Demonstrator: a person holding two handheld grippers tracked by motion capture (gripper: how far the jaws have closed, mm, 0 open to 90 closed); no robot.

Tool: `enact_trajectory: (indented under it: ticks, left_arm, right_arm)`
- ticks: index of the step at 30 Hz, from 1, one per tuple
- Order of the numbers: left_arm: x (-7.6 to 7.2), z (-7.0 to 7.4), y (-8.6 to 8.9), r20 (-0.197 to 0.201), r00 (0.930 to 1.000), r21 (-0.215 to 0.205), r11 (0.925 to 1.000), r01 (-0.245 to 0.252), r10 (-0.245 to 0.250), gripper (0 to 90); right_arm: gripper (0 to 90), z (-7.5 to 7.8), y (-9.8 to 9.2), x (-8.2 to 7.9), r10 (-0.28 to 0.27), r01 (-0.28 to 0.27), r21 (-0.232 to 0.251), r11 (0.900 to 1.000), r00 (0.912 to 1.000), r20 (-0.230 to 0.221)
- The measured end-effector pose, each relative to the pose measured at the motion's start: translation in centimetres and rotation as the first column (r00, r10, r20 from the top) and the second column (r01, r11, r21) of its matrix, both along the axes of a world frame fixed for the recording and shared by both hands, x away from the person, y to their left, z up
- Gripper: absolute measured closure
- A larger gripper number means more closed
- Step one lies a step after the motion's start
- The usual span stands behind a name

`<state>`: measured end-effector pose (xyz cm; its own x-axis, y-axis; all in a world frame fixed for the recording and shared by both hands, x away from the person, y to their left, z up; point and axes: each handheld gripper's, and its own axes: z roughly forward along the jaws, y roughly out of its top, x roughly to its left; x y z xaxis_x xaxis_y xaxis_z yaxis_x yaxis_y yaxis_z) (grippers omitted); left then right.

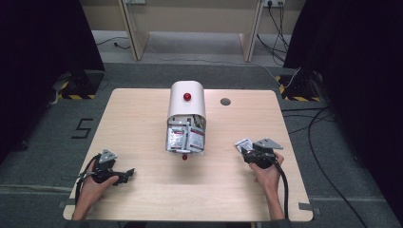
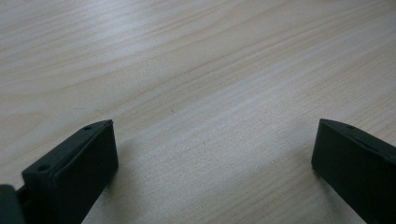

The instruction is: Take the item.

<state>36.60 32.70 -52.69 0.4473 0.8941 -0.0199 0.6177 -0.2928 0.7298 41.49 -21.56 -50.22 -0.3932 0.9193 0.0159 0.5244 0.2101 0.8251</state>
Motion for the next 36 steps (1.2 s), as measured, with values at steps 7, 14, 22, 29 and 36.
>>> enact_trajectory:
  ticks: [7,14,22,29,36]
  left_arm:
    - [0.0,0.0,0.0,0.000,1.0000,0.000,1.0000,0.000,0.000,0.0]
    - [0.0,0.0,0.0,0.000,1.0000,0.000,1.0000,0.000,0.000,0.0]
    - [0.0,0.0,0.0,0.000,1.0000,0.000,1.0000,0.000,0.000,0.0]
    - [0.0,0.0,0.0,-0.001,1.0000,0.000,1.0000,-0.001,0.001,0.0]
    - [-0.1,0.0,0.0,0.000,1.0000,-0.001,1.0000,-0.001,0.001,0.0]
  right_arm:
    - [44.2,0.4,0.4,-0.3,0.018,-0.018,0.023,1.000,0.9998,0.000]
    - [39.0,0.8,0.9,-0.6,0.042,-0.042,0.037,0.998,0.9991,-0.002]
    - [31.6,1.1,1.4,-0.9,0.042,-0.042,0.038,0.998,0.9991,-0.002]
    - [30.6,1.4,1.9,-1.4,0.055,-0.055,0.043,0.998,0.9985,0.006]
    - [29.6,1.7,2.1,-2.0,0.073,-0.073,0.040,0.997,0.9973,0.003]
